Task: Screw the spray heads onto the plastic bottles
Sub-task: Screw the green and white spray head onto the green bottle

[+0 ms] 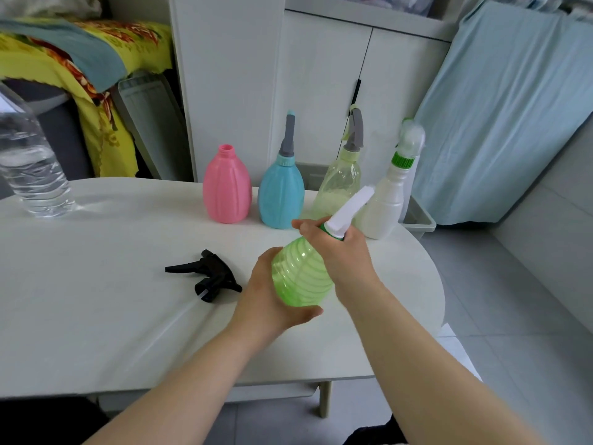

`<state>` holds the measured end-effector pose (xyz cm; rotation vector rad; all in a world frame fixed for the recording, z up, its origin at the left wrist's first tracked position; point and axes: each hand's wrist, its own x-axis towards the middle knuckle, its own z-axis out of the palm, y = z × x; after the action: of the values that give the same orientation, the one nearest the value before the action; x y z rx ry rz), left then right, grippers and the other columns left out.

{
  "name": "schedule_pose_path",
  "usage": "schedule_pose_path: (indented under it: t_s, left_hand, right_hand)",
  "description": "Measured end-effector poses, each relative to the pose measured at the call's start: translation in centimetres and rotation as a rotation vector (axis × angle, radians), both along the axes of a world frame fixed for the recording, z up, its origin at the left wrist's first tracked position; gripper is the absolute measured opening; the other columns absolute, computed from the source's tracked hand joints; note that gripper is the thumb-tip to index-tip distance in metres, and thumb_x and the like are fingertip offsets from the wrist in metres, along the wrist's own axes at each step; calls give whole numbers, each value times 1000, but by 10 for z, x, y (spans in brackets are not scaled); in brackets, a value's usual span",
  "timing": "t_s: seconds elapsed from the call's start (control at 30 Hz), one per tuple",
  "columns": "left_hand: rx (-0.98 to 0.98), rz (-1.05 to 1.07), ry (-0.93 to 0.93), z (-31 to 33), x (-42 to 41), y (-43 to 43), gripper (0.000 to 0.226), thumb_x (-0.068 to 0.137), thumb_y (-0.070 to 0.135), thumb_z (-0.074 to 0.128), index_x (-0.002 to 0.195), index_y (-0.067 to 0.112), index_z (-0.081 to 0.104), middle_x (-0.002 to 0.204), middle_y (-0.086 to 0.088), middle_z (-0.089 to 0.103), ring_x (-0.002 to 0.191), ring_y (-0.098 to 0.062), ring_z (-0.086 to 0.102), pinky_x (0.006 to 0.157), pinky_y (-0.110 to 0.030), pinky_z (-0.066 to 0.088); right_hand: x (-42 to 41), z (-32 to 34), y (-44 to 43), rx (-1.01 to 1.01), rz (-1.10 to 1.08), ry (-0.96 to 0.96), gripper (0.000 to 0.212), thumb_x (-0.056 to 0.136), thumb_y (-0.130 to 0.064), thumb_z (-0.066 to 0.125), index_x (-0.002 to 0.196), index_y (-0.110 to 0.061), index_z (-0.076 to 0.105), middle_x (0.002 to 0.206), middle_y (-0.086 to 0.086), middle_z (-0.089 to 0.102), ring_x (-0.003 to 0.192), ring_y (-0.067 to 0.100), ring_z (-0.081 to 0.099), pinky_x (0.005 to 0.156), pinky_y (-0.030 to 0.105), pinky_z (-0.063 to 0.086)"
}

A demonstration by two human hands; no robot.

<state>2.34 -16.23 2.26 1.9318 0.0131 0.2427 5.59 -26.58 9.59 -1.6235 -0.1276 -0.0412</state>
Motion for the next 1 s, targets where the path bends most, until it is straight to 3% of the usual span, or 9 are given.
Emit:
schedule_pose_path:
  t_s: [0.1, 0.17, 0.27, 0.37, 0.47, 0.53, 0.63, 0.77, 1.0]
  left_hand:
    - [-21, -224, 74, 13, 2, 11, 98, 40, 27, 84, 121, 33, 27, 109, 25, 43, 102, -3, 49, 83, -19, 40]
    - [7, -225, 41, 18, 2, 11, 90, 40, 28, 82, 110, 41, 28, 105, 29, 44, 99, 7, 49, 77, -8, 40]
    - [-1, -133, -20, 18, 1, 8, 81, 44, 22, 83, 98, 49, 29, 95, 32, 46, 89, 13, 49, 64, 1, 39]
    - [18, -39, -48, 8, 0, 5, 87, 43, 22, 84, 113, 36, 34, 95, 33, 43, 91, -1, 51, 69, -1, 36]
    - [35, 31, -79, 1, -4, 0, 89, 41, 25, 83, 116, 33, 35, 94, 32, 42, 88, 3, 48, 67, 7, 31]
    - [2, 20, -78, -1, -5, -2, 84, 41, 27, 82, 102, 52, 30, 95, 33, 43, 86, 16, 49, 68, 8, 31]
    - [-22, -29, -52, 0, -3, 4, 86, 42, 25, 84, 99, 53, 26, 98, 33, 42, 87, 28, 41, 68, 7, 32]
    - [-57, -127, 3, 3, 0, 17, 85, 47, 23, 85, 108, 43, 28, 105, 31, 40, 93, 25, 39, 71, 5, 34]
    - [-30, -72, 6, 15, 2, 30, 71, 52, 25, 79, 96, 46, 28, 97, 30, 44, 86, 20, 48, 63, 2, 37]
  right_hand:
    - [1, 11, -15, 63, 309, 12, 25, 69, -9, 65, 51, -24, 58, 88, 0, 75, 78, 5, 66, 68, 15, 51]
    - [1, 15, -17, 64, 373, -5, 19, 66, -13, 62, 51, -24, 56, 77, -9, 74, 81, 5, 67, 70, 17, 53]
    - [-1, 14, -10, 71, 257, -60, 29, 73, -4, 63, 53, -21, 53, 66, -13, 73, 73, 1, 66, 64, 16, 52]
    - [-4, 9, -1, 57, 96, -90, 29, 76, 0, 59, 55, -19, 52, 57, -18, 69, 63, -7, 62, 58, 8, 47]
    - [-6, 7, 7, 35, -12, -106, 29, 75, 0, 57, 52, -17, 53, 51, -22, 66, 54, -11, 55, 49, 3, 40]
    - [-6, 6, 12, 34, -66, -96, 24, 74, -2, 57, 53, -12, 55, 60, -7, 71, 48, -6, 51, 46, 3, 37]
    - [-3, 6, 16, -14, -96, -47, 15, 75, -11, 63, 67, 1, 58, 73, 25, 60, 51, 4, 43, 47, 7, 36]
    - [2, 4, 16, -62, -16, -57, 14, 76, -20, 65, 71, -10, 57, 65, -2, 49, 53, -1, 44, 49, 4, 36]
    - [2, 8, 21, -106, 132, -126, 5, 79, -19, 61, 80, -22, 58, 94, 8, 63, 66, -13, 50, 60, -2, 38]
